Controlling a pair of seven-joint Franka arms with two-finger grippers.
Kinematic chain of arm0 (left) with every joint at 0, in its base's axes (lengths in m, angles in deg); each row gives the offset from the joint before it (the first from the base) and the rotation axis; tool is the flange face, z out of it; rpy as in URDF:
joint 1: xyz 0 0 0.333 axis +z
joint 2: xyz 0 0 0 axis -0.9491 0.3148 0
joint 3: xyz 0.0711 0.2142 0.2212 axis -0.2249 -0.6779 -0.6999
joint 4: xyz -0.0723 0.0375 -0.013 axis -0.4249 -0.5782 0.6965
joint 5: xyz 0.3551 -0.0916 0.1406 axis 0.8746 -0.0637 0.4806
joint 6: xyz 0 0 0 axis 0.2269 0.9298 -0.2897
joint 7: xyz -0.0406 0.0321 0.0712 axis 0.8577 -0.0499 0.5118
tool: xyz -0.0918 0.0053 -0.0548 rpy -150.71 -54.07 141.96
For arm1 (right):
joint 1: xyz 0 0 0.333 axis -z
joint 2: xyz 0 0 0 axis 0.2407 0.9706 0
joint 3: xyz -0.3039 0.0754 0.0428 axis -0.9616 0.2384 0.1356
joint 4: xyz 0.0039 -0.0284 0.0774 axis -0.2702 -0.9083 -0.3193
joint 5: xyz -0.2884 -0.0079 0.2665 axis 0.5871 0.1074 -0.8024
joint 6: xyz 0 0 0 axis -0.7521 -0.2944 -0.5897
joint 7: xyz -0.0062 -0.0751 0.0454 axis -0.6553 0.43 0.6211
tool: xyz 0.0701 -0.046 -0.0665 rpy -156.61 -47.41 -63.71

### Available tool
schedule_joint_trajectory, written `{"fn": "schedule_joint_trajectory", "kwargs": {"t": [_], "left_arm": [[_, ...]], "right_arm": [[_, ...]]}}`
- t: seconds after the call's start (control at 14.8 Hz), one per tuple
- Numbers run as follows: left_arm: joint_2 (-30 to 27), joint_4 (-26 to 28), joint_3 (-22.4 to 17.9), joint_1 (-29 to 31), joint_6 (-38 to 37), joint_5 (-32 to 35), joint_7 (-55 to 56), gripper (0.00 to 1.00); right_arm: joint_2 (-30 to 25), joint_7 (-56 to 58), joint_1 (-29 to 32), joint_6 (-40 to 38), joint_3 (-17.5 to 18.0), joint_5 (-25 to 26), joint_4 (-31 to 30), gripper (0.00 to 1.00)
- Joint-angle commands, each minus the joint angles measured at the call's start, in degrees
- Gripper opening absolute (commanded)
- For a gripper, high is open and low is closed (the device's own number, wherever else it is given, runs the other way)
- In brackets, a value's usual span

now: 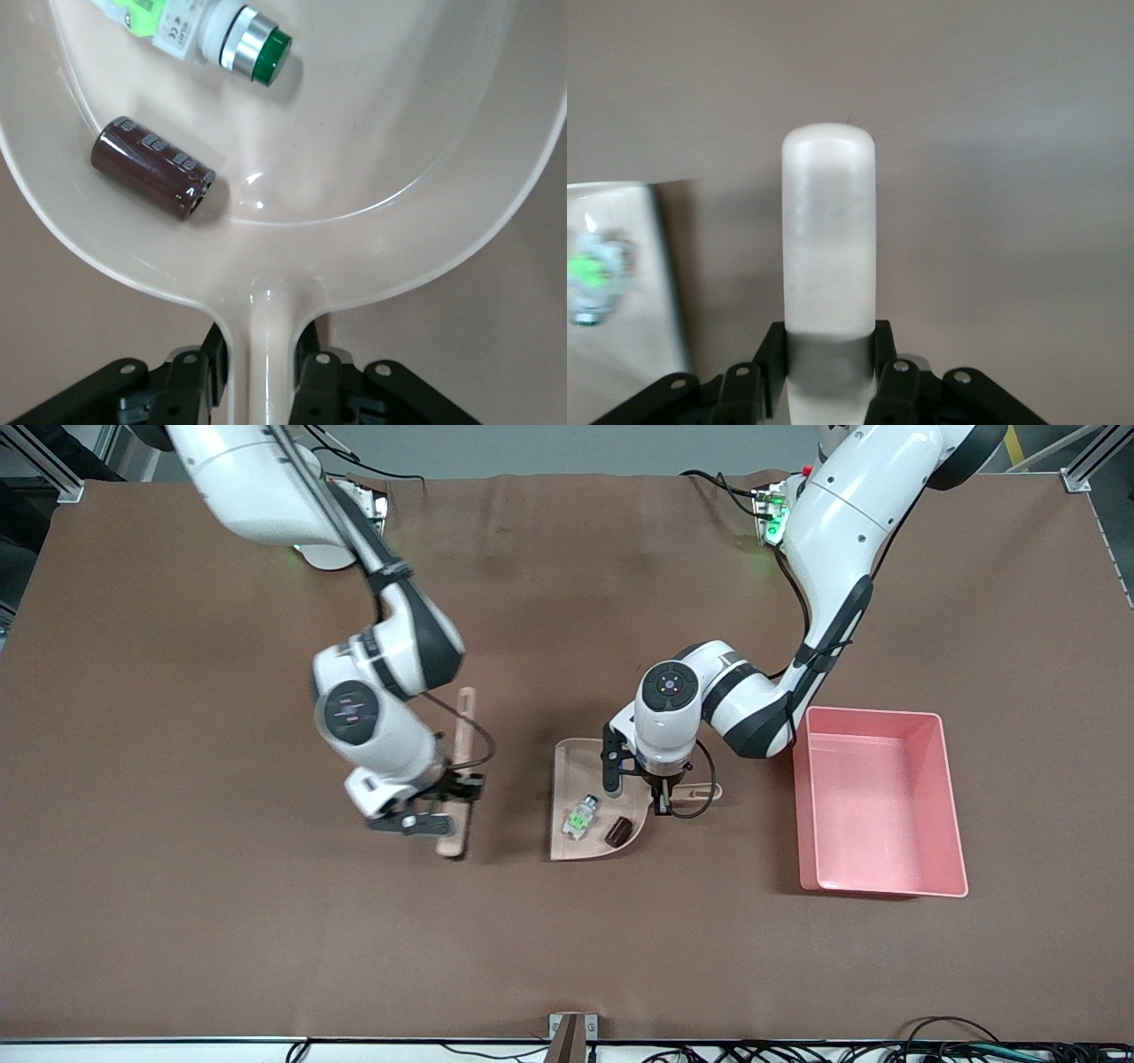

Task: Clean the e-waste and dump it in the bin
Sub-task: 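Lift the dustpan toward the pink bin while the right gripper withdraws the brush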

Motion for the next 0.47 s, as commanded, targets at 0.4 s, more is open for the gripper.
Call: {"fn": "schedule_joint_trajectory", "kwargs": {"t": [0.4], "left_arm": [[-5.2, -2.0, 9.7, 12.0, 0.2, -4.9, -5.5, 0.08]], "right_arm": [[-14.8, 15.2, 16.4, 11.0, 0.8, 0.7, -26.6, 0.01]]}}
